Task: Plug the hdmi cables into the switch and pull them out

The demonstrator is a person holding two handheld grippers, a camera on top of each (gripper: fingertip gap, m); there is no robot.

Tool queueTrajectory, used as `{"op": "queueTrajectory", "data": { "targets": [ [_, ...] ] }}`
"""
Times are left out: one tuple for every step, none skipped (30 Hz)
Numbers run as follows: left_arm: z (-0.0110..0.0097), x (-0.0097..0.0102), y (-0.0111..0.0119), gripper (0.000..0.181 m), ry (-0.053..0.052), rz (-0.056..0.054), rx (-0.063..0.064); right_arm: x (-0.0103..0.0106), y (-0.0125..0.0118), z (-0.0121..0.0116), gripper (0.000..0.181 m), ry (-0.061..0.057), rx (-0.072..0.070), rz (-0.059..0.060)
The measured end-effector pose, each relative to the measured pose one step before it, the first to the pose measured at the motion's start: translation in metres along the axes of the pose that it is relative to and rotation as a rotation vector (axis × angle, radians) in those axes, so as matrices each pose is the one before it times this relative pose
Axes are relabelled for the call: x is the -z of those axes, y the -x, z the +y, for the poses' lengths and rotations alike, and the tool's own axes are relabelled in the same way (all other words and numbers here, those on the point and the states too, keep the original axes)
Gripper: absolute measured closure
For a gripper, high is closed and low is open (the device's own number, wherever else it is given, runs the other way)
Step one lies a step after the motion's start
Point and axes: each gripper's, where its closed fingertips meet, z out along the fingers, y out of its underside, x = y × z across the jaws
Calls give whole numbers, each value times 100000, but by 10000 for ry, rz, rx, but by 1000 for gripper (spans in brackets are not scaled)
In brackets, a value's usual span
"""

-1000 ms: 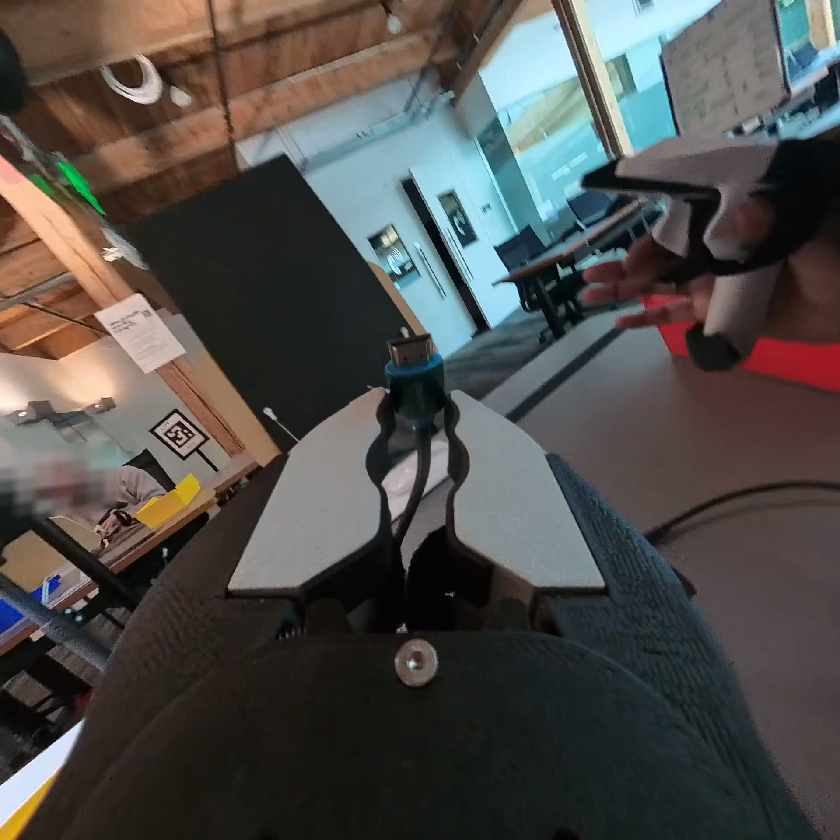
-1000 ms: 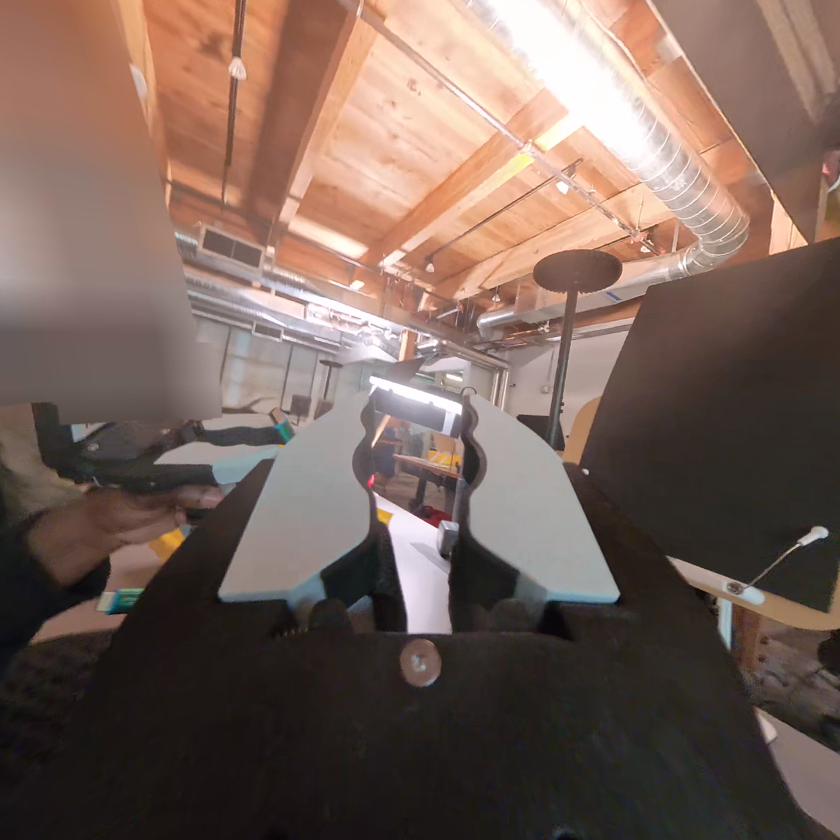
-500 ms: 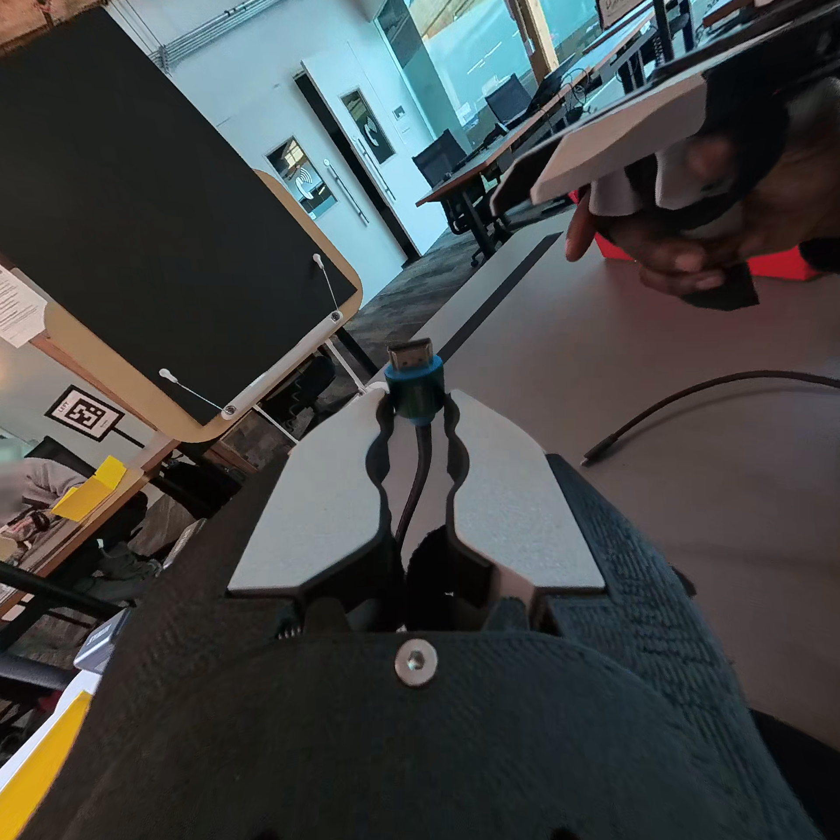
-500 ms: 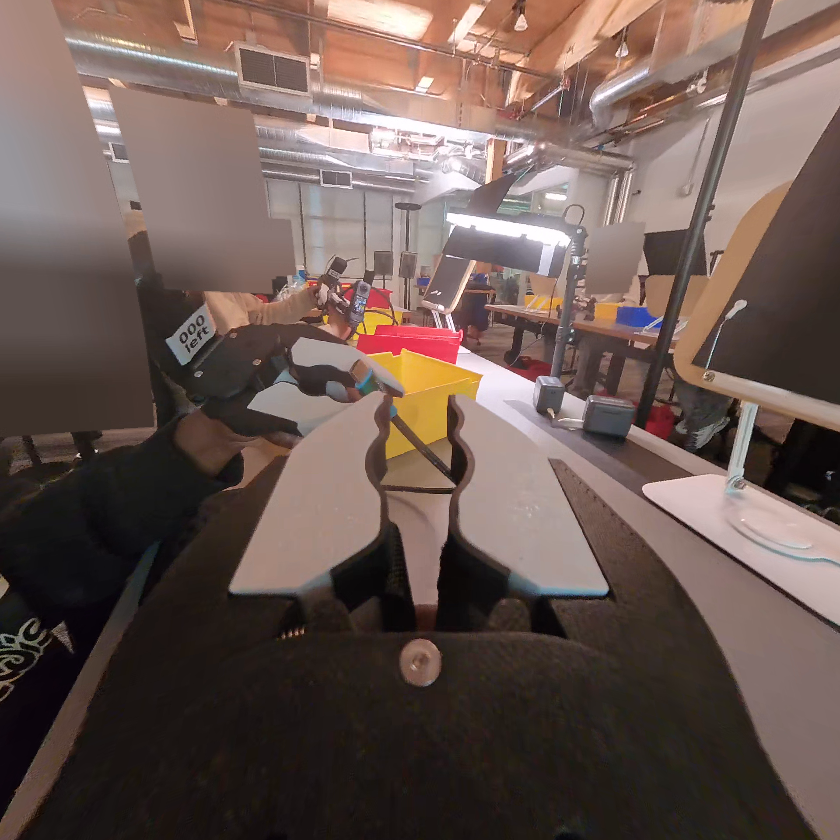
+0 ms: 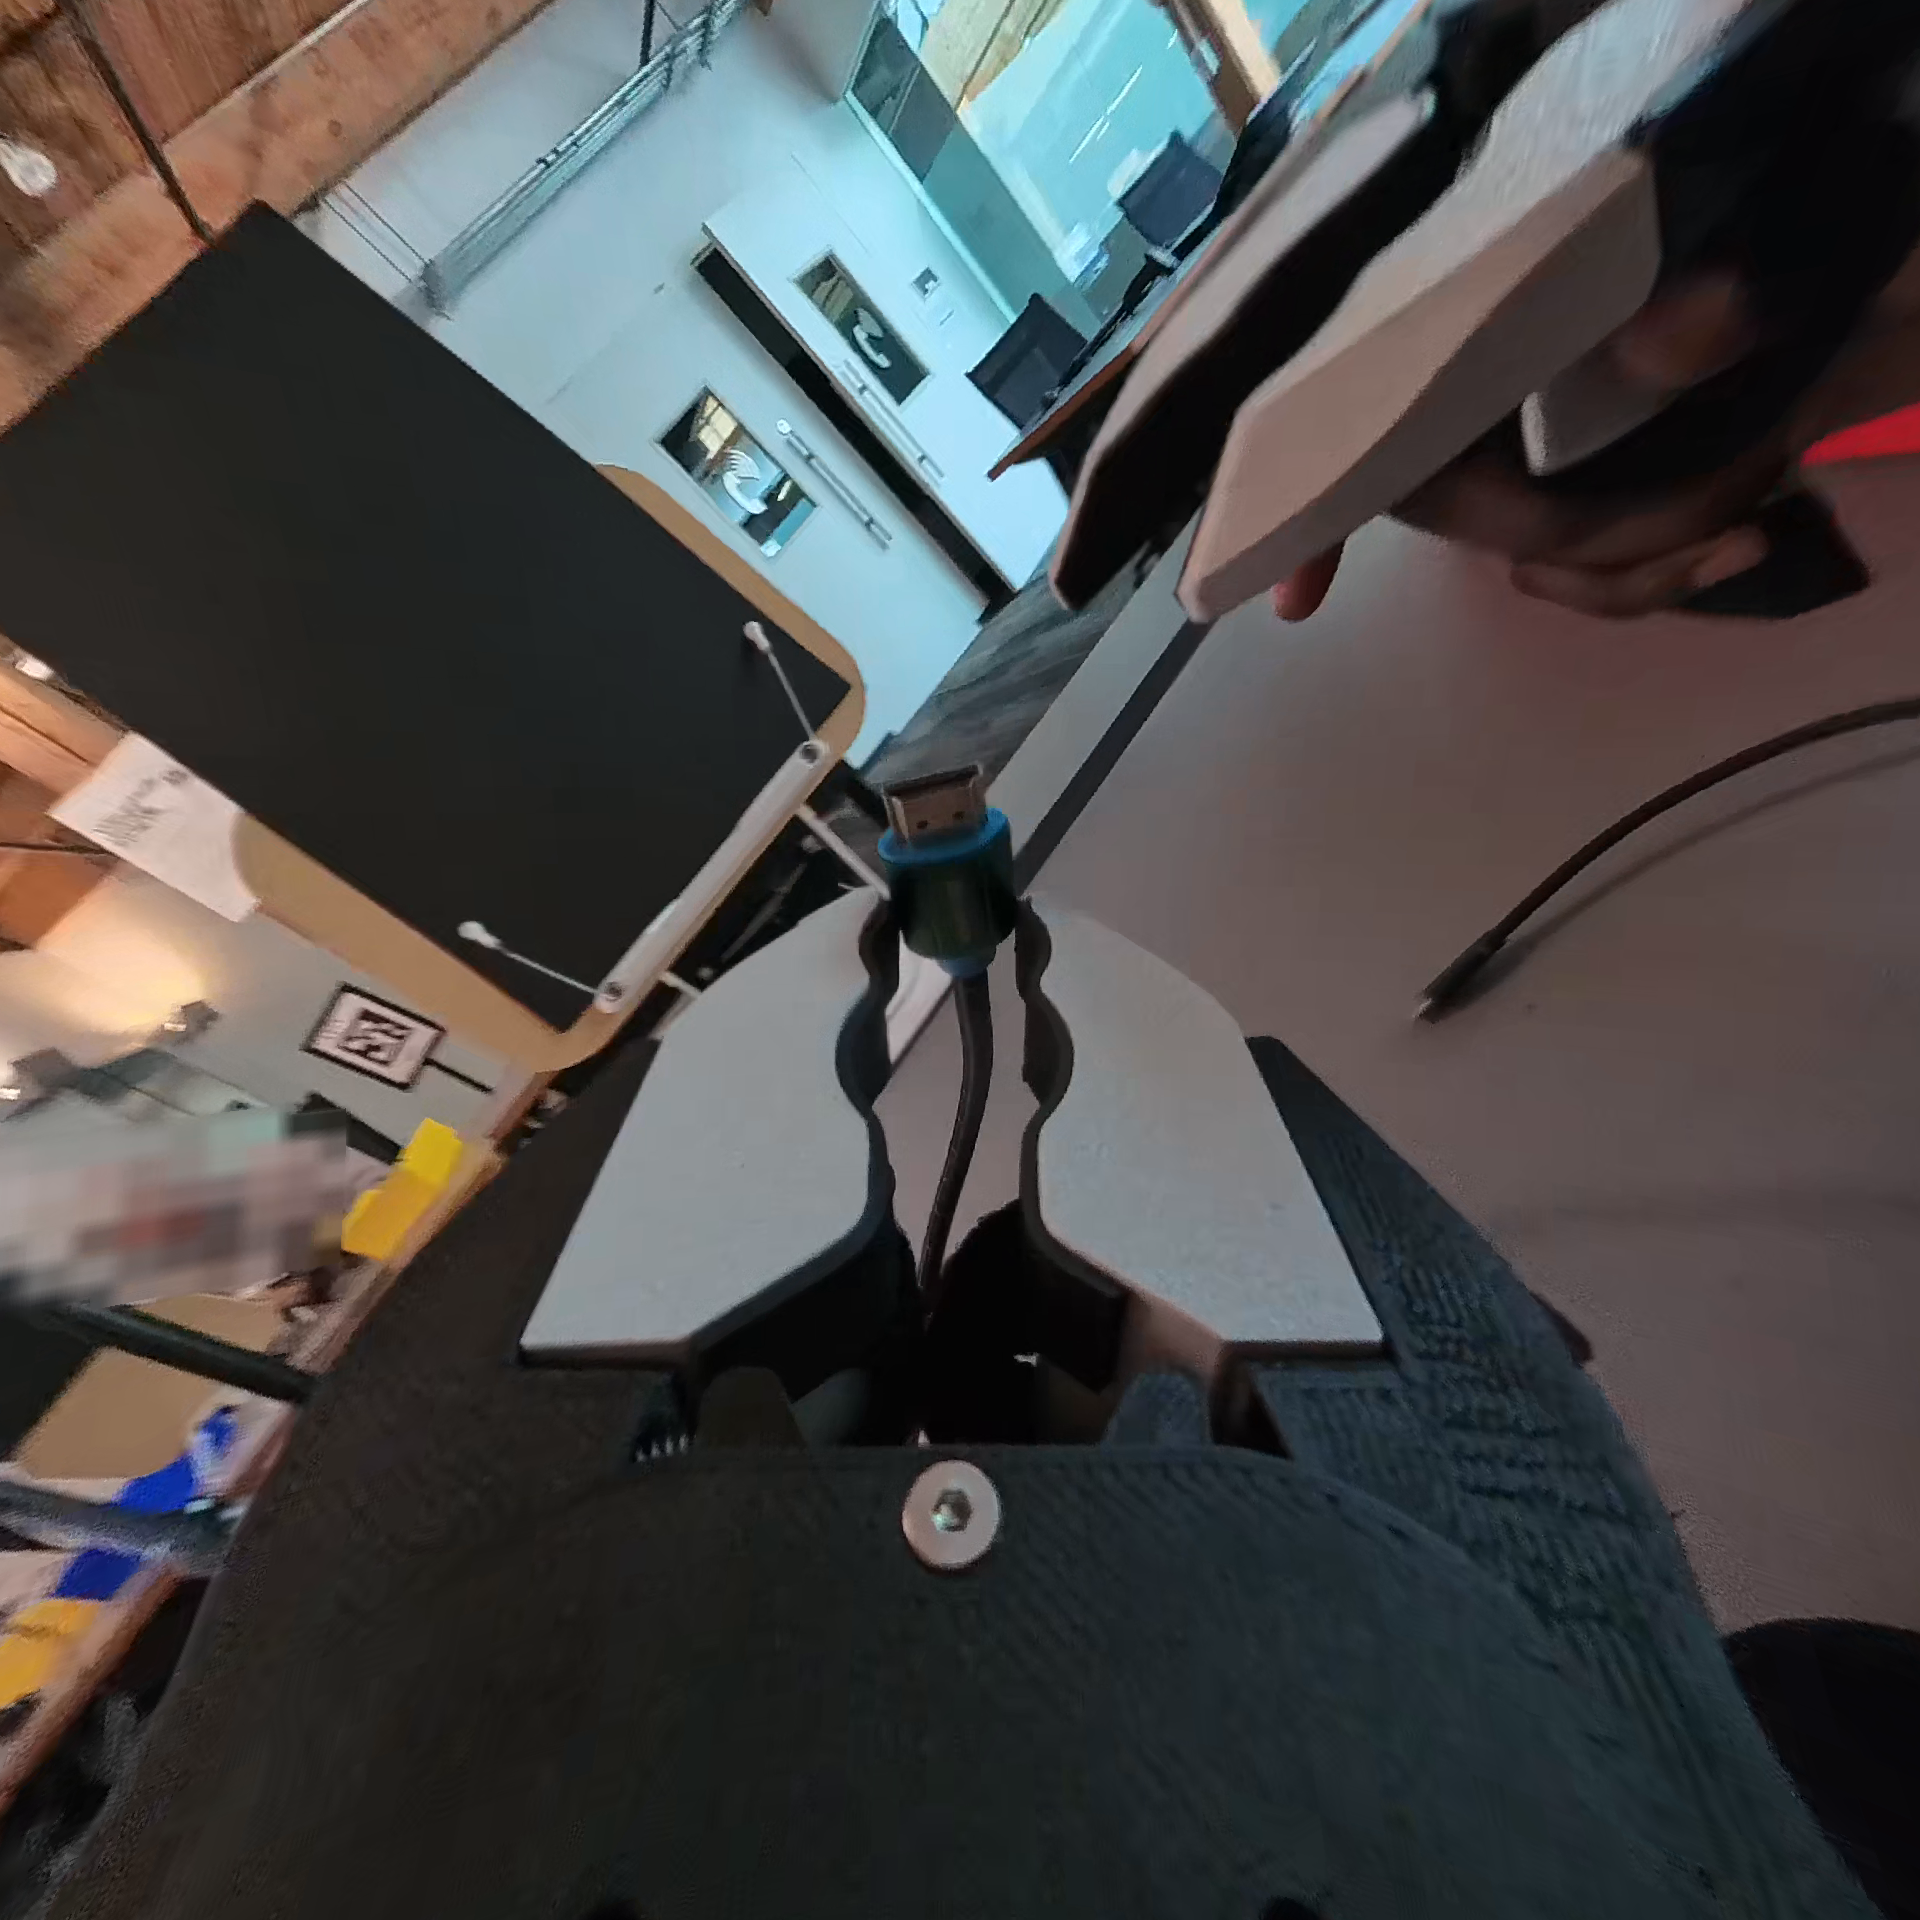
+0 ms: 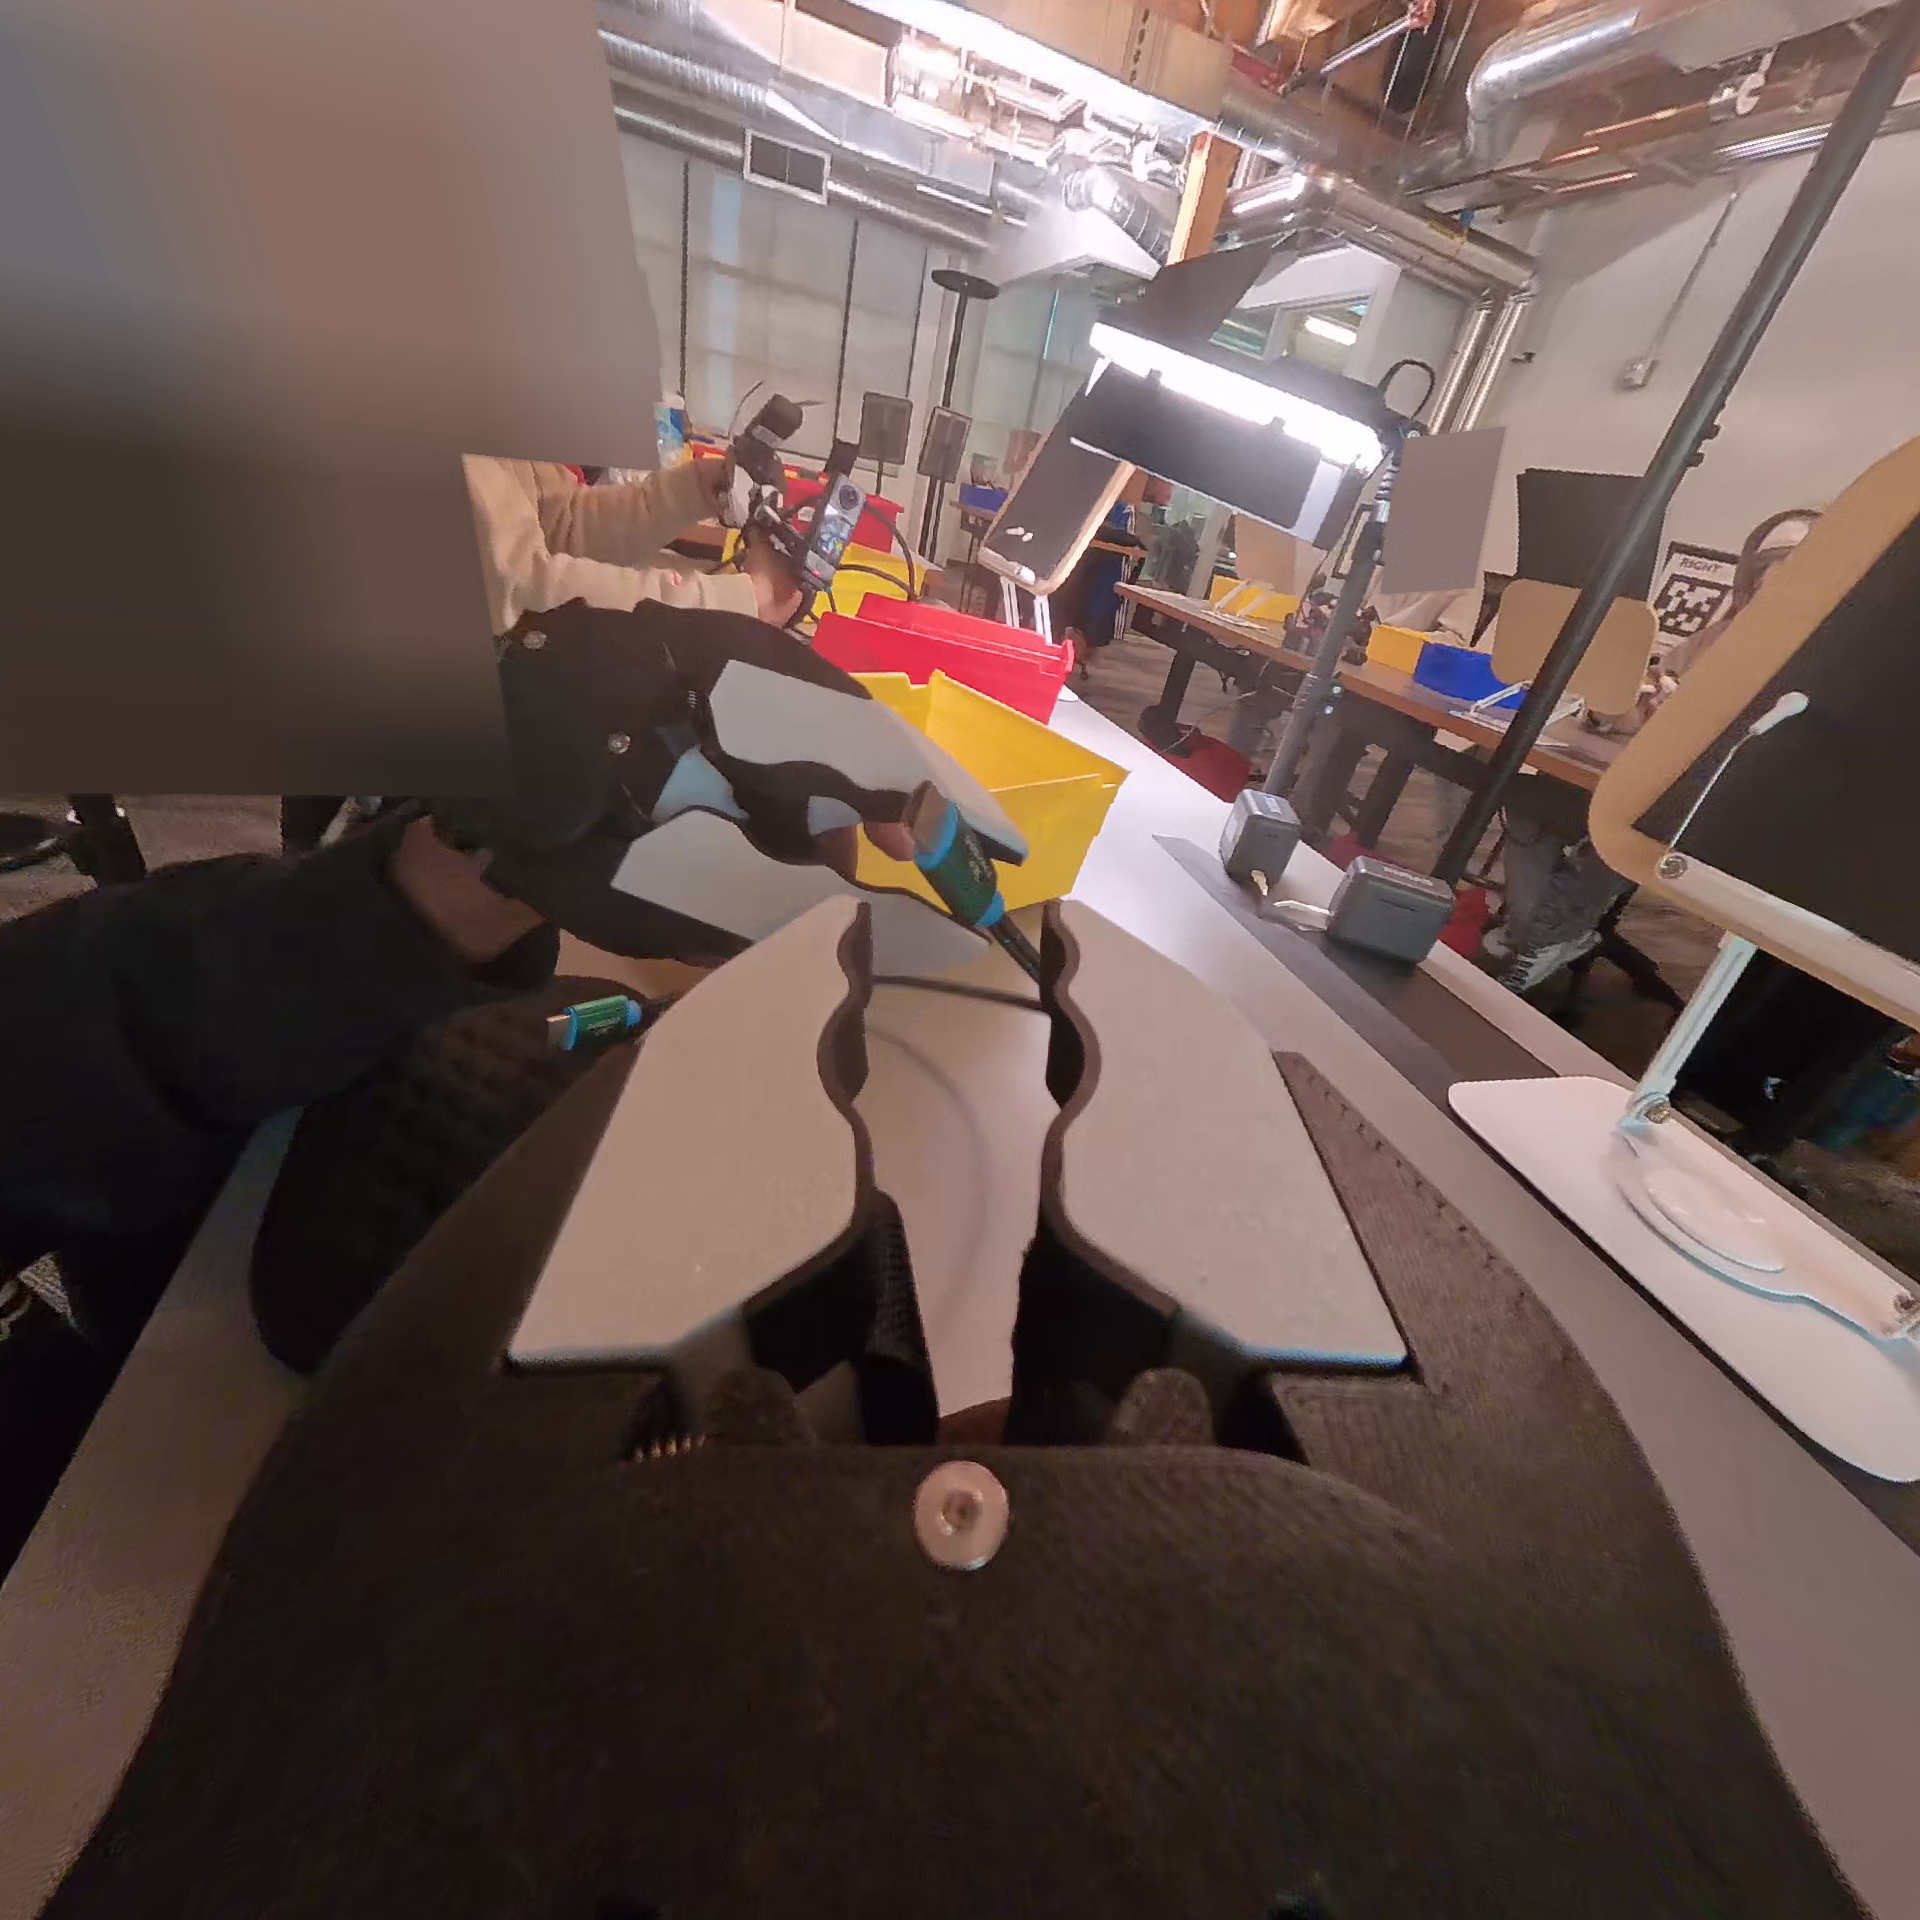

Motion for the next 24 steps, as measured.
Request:
{"op": "queueTrajectory", "data": {
  "targets": [
    [184, -82, 39, 161, 164, -205, -478, -143, 110, 135, 150, 128, 96, 48],
    [148, -94, 3, 161, 166, -205, -498, -153, 144, 205, 149, 145, 146, 23],
    [128, -104, -48, 161, 163, -184, -516, -170, 125, 185, 148, 122, 159, 43],
    [114, -101, -114, 161, 163, -148, -501, -177, 80, 152, 148, 86, 117, 68],
    [67, -113, -190, 161, 145, -88, -444, -182, 62, 126, 148, 61, 57, 56],
    [5, -104, -236, 161, 103, -35, -359, -187, -4, 111, 148, 53, -10, 88],
    [-75, -79, -250, 161, 49, -10, -261, -195, -110, 203, 149, 108, -83, 147],
    [-127, -75, -239, 161, 22, 34, -153, -224, 64, 323, 149, 168, -51, 9],
    [-157, -48, -240, 161, 3, 67, -83, -233, 104, 368, 149, 194, -11, -5],
    [-197, -26, -192, 161, -22, 45, -67, -252, -29, 400, 150, 223, -10, 87],
    [-224, -16, -155, 161, -35, 24, -85, -232, 51, 384, 151, 221, 49, 44],
    [-219, -20, -151, 161, -22, 15, -110, -236, 52, 347, 152, 211, 102, 61],
    [-200, -30, -173, 161, -5, 16, -138, -203, -92, 278, 156, 186, 122, 192],
    [-162, -49, -229, 161, 28, 30, -174, -158, -190, 240, 159, 157, 145, 257],
    [-35, -72, -230, 161, 79, 25, -192, -65, -325, 278, 164, 187, 181, 318],
    [35, -107, -207, 161, 78, 24, -144, -2, -233, 272, 168, 198, 275, 196],
    [21, -102, -121, 161, 5, -12, -5, 29, -112, 145, 169, 133, 161, 75],
    [-82, -78, 4, 160, -99, -57, 124, 63, -143, -58, 170, -9, -28, 68],
    [-137, -3, 98, 160, -157, -63, 179, 103, -166, -180, 170, -97, -87, 36],
    [-203, 86, 190, 160, -175, -61, 195, 149, -464, -143, 170, -85, -114, 202],
    [-325, 210, 438, 159, -211, -144, 222, 218, -735, -105, 170, -99, -58, 339],
    [-464, 328, 675, 156, -277, -193, 281, 309, -962, -119, 170, -153, -81, 424],
    [-522, 441, 853, 154, -311, -178, 388, 374, -1192, -176, 170, -193, -139, 517],
    [-513, 547, 1070, 153, -330, -194, 518, 421, -1281, -226, 170, -210, -122, 540]
  ]
}}
